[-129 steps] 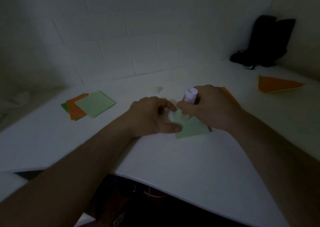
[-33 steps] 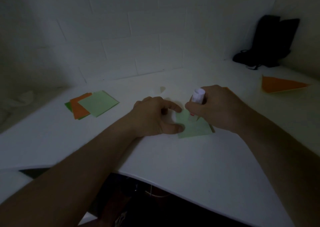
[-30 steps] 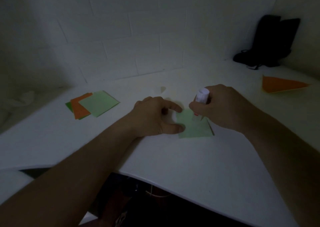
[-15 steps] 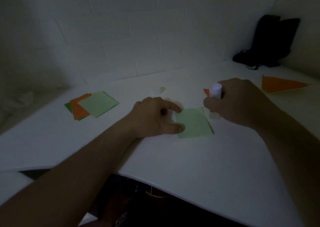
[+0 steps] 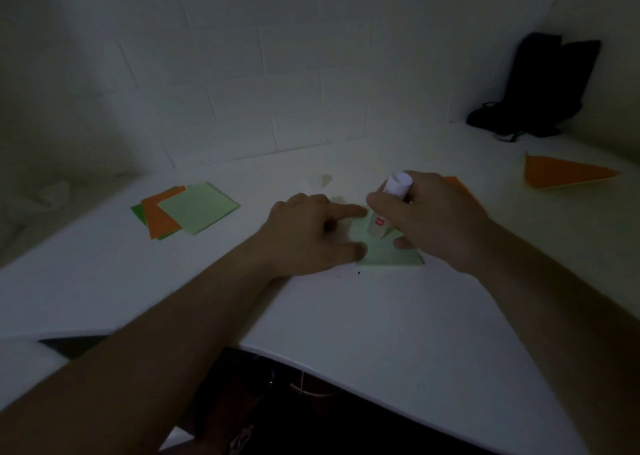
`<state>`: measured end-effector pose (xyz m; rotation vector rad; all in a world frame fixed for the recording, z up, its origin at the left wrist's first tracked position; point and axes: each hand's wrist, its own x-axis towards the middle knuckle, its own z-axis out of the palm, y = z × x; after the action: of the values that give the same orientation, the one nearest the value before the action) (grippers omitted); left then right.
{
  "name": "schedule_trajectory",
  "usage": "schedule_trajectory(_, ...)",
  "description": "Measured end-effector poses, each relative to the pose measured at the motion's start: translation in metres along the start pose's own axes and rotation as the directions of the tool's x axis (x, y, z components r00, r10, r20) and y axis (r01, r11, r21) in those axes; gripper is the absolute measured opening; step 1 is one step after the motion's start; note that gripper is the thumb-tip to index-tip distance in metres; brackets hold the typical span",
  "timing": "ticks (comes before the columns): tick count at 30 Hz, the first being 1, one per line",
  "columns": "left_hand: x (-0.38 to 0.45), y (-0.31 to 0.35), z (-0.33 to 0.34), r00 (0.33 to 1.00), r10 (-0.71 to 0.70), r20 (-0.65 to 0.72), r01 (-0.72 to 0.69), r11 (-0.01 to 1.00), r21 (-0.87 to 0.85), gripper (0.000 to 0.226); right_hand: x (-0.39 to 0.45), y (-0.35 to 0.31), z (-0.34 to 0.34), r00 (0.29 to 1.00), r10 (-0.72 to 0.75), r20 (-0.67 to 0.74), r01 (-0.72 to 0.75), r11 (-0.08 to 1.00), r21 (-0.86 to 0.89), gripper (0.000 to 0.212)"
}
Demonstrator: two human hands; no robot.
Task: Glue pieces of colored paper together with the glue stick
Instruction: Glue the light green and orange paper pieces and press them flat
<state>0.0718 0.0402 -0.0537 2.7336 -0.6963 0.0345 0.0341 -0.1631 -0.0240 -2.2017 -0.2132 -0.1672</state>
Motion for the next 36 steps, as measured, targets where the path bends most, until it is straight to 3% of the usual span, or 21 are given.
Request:
schedule_trajectory(5,-0.001,-0.003,0.000,0.998,0.032,-0.054,-0.036,0.997,-0.067,0.077,0.001,0.000,0.000,0.998,-0.043,0.043,0.046,0.997,-0.059,0.034)
schedule_trajectory(9,-0.001,-0.008,0.003,0.994,0.020,-0.105,-0.035,0.990,-0.138,0.057,0.004,0.004,0.002,0.994,-0.077,0.081,0.085,0.991,-0.099,0.035)
schedule_trajectory(13,0.000,-0.005,0.001,0.999,0.000,-0.053,-0.008,0.989,-0.150,0.029,0.007,0.003,0.008,0.987,-0.102,0.123,0.117,0.985,-0.128,0.029)
schedule_trajectory(17,0.000,-0.004,0.001,0.999,-0.008,-0.049,-0.001,0.985,-0.173,0.036,0.009,0.000,0.016,0.989,-0.074,0.131,0.091,0.988,-0.127,0.017)
schedule_trajectory(22,-0.004,-0.004,0.000,0.999,0.020,-0.037,-0.027,0.978,-0.205,0.077,0.009,-0.003,0.019,0.988,-0.091,0.126,0.100,0.992,-0.072,0.019)
schedule_trajectory(27,-0.005,-0.003,-0.004,1.000,-0.009,-0.004,0.008,0.976,-0.216,0.082,0.008,-0.004,0.017,0.990,-0.072,0.122,0.077,0.996,-0.042,0.026)
schedule_trajectory(29,-0.004,-0.003,-0.005,1.000,-0.028,0.008,0.029,0.979,-0.203,0.078,0.009,-0.004,0.013,0.998,-0.012,0.057,0.010,0.999,0.033,0.028)
schedule_trajectory(32,-0.003,-0.004,-0.006,0.999,-0.037,0.015,0.039,0.980,-0.196,0.076,0.009,-0.006,0.005,0.979,0.202,-0.012,-0.192,0.946,0.261,0.029)
schedule_trajectory(34,-0.002,-0.005,-0.006,0.999,-0.039,0.022,0.042,0.980,-0.197,0.074,0.010,-0.001,0.001,0.983,0.166,-0.078,-0.147,0.967,0.207,0.034)
schedule_trajectory(36,-0.002,-0.006,-0.005,0.999,-0.036,0.015,0.038,0.979,-0.198,0.071,0.008,0.000,0.000,0.991,0.016,-0.133,-0.012,1.000,0.027,0.035)
